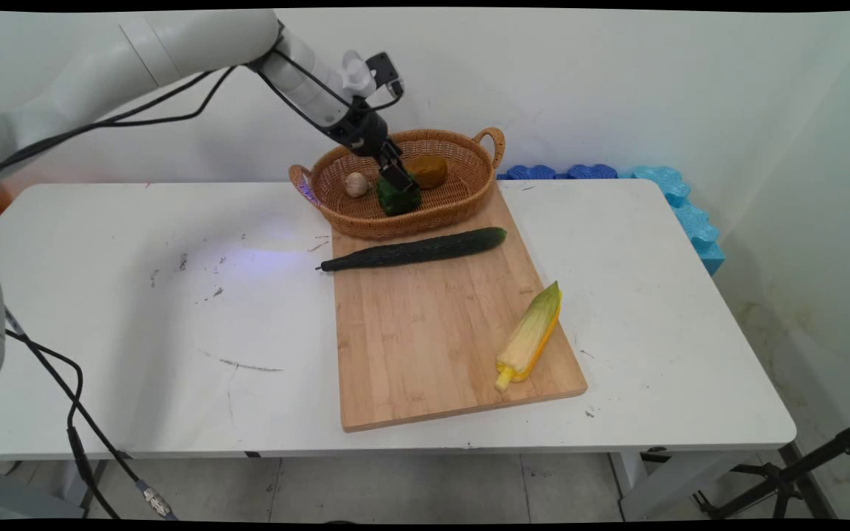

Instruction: Pick up the cucumber from the cutting board

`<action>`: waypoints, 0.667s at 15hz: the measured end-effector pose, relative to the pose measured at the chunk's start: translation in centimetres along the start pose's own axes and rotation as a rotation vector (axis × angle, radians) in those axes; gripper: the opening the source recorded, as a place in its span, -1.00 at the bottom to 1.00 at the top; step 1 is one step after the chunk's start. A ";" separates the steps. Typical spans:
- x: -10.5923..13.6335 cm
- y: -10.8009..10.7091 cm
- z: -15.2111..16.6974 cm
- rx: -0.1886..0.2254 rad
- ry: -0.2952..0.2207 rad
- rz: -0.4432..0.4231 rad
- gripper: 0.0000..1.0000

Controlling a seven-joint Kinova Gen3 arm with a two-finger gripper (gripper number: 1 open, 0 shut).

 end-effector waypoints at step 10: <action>2.3 6.5 -5.1 -0.058 0.049 0.046 1.00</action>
